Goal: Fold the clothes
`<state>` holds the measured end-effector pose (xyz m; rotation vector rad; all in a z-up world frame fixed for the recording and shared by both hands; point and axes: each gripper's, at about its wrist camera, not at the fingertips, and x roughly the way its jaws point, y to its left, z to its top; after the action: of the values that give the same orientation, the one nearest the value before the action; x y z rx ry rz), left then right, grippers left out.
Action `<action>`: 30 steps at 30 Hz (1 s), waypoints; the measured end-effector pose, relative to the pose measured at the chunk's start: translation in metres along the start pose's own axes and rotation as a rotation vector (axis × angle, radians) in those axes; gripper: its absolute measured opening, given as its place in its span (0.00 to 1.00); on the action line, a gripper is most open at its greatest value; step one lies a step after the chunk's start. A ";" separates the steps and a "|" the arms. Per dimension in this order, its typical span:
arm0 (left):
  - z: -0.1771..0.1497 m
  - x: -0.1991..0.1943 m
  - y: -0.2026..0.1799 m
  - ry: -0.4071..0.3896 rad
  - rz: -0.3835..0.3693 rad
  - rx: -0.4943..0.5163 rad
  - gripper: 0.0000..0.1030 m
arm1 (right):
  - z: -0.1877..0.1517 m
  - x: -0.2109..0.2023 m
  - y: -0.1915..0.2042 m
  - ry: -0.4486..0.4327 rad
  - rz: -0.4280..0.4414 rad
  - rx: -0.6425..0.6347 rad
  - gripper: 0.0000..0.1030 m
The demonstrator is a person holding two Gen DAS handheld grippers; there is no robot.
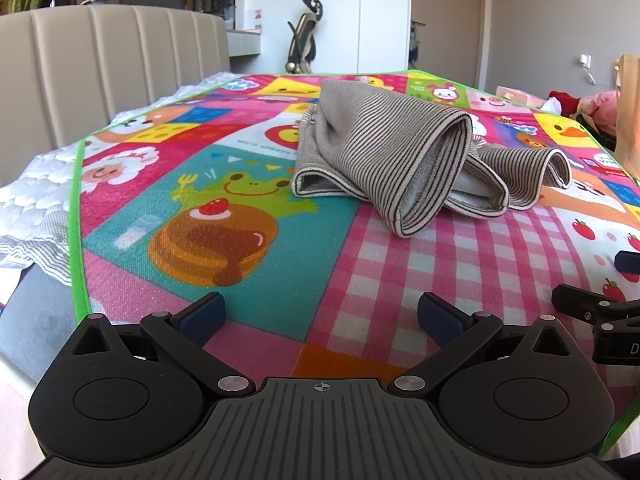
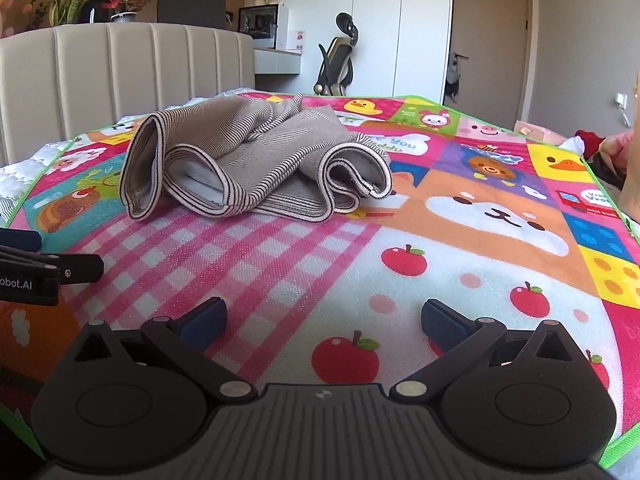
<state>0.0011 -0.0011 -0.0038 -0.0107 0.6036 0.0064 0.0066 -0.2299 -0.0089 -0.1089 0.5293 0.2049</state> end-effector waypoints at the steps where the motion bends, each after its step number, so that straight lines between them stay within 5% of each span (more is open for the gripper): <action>1: 0.000 0.000 -0.001 -0.001 0.002 0.000 1.00 | -0.001 0.000 -0.001 -0.006 0.002 -0.001 1.00; 24: -0.001 0.000 -0.002 -0.005 0.010 0.001 1.00 | -0.005 0.000 -0.002 -0.025 0.010 0.008 1.00; 30: -0.001 0.000 -0.002 -0.006 0.010 0.001 1.00 | 0.004 0.005 -0.006 0.049 0.025 0.033 1.00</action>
<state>0.0010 -0.0035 -0.0048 -0.0065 0.5977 0.0159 0.0139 -0.2341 -0.0072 -0.0758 0.5827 0.2179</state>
